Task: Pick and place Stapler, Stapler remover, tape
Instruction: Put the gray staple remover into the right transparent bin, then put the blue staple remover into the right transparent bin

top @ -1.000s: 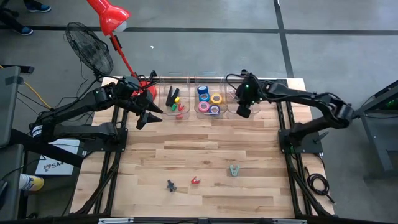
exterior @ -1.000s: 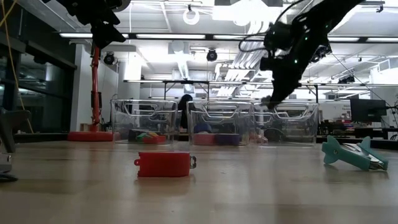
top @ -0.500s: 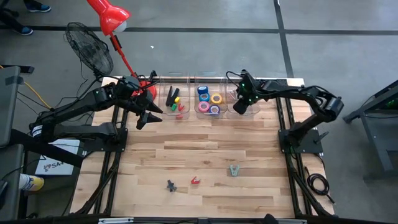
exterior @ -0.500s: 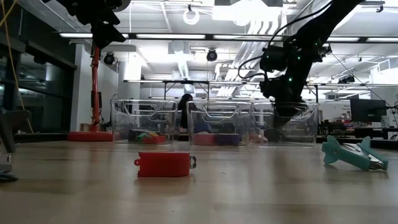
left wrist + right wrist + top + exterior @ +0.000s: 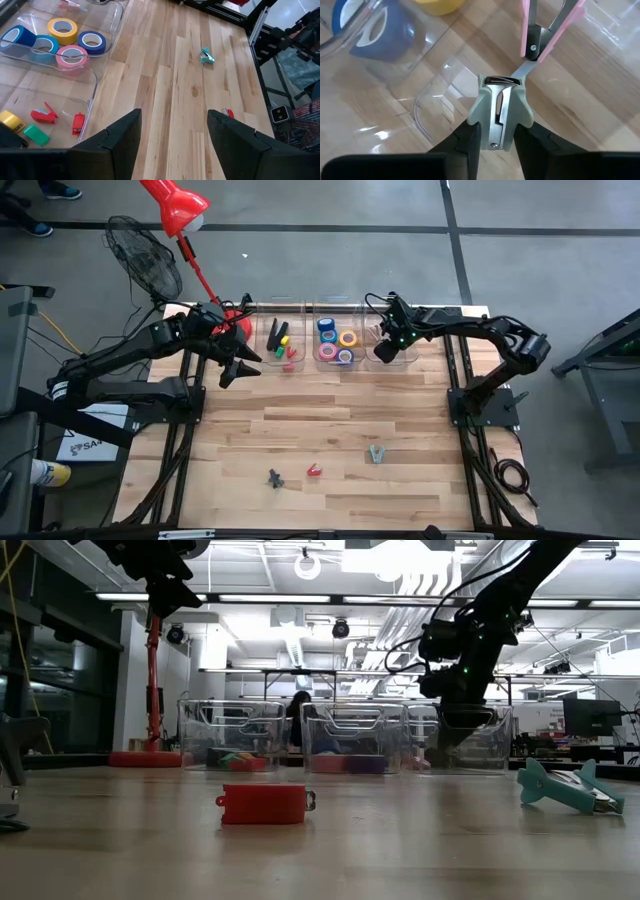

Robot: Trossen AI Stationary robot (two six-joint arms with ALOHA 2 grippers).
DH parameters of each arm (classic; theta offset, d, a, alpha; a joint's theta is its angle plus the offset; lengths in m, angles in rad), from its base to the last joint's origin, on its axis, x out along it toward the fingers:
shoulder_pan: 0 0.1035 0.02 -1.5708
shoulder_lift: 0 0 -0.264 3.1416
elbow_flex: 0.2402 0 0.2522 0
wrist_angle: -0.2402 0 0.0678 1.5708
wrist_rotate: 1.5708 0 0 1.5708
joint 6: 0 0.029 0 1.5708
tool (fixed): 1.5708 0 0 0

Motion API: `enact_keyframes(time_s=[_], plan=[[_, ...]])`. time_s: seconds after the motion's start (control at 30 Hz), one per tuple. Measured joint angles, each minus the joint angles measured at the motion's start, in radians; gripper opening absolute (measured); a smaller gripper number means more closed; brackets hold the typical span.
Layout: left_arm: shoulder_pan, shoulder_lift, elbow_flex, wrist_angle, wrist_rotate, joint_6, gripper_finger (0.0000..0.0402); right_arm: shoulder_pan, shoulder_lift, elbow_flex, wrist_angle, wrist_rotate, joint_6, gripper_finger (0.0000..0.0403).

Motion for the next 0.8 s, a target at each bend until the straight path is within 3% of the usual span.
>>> enact_keyframes(time_s=[0.47,0.8], plan=[[0.0,0.0,0.0,0.0,0.0,0.0,0.0223,0.0,-0.011,0.012,-0.039,-0.041,0.05,0.0196],[0.0,0.0,0.0,0.0,0.0,0.0,0.0223,0.016,-0.011,0.212,-0.276,-0.017,0.052,0.0217]])
